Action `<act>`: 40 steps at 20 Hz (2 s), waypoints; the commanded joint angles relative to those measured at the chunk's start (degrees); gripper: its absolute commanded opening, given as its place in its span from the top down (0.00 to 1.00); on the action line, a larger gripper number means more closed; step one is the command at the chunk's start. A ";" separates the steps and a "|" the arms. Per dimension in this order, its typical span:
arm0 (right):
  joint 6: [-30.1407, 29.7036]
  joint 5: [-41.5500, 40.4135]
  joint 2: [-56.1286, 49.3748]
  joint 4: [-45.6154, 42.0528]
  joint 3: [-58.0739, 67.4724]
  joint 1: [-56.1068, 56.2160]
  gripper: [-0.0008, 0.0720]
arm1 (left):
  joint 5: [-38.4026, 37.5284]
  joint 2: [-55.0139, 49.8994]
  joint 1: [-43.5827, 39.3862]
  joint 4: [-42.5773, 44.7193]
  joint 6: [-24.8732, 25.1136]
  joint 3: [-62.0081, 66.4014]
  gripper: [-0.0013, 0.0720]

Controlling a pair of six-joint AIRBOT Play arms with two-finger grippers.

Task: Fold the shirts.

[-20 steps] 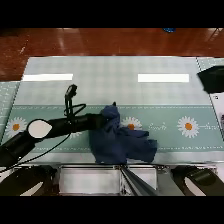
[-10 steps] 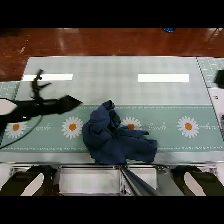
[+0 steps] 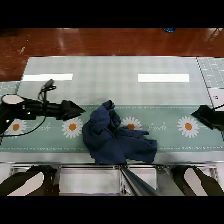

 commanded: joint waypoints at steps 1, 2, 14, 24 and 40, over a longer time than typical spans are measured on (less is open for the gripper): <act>-5.53 4.37 -0.85 4.59 -3.56 0.02 0.43 | 2.45 -8.96 -10.23 0.79 0.85 4.96 0.29; -6.14 5.51 -0.85 4.48 -3.56 0.07 0.43 | 2.03 -11.52 -12.63 1.16 0.63 7.39 0.29; -7.50 14.03 -0.85 4.50 -12.66 18.82 0.43 | -6.23 -21.66 -14.69 8.22 -0.70 21.27 0.94; -3.19 7.37 -3.02 5.20 -13.33 35.98 0.43 | -6.16 -21.68 -13.92 8.20 -0.70 21.27 0.94; -6.60 3.74 -9.42 10.82 23.58 33.20 0.95 | -4.85 -12.59 -1.77 8.11 -7.58 39.98 0.94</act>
